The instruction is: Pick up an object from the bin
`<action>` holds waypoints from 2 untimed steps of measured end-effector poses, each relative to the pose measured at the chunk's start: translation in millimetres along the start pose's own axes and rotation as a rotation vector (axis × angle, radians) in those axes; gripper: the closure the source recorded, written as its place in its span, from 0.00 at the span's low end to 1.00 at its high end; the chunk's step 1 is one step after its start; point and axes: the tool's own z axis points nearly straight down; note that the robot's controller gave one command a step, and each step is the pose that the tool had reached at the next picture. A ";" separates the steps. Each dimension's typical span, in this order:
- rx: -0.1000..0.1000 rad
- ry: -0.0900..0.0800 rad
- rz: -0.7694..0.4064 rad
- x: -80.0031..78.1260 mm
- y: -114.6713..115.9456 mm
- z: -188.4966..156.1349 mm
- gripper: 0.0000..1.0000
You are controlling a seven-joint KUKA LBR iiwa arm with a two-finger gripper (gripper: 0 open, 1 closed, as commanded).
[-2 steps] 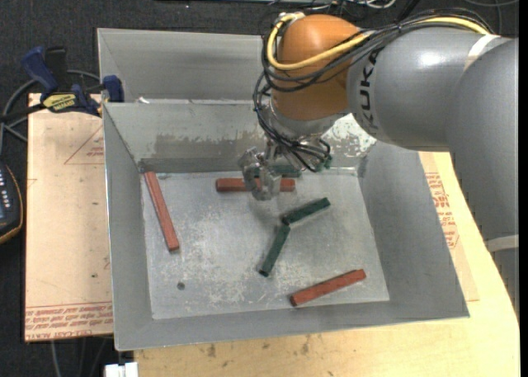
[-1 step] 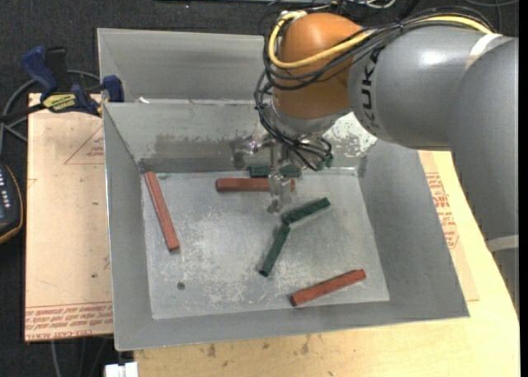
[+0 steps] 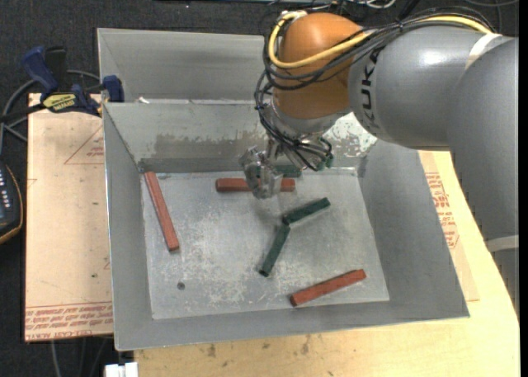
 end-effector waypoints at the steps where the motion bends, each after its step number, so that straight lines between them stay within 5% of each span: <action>1: 0.000 0.000 0.000 0.1 -0.1 0.0 0.00; 2: 0.001 0.005 0.272 30.7 -24.1 41.1 0.00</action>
Offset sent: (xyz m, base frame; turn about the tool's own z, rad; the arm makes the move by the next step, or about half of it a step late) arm 0.0000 0.0000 0.0000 0.0000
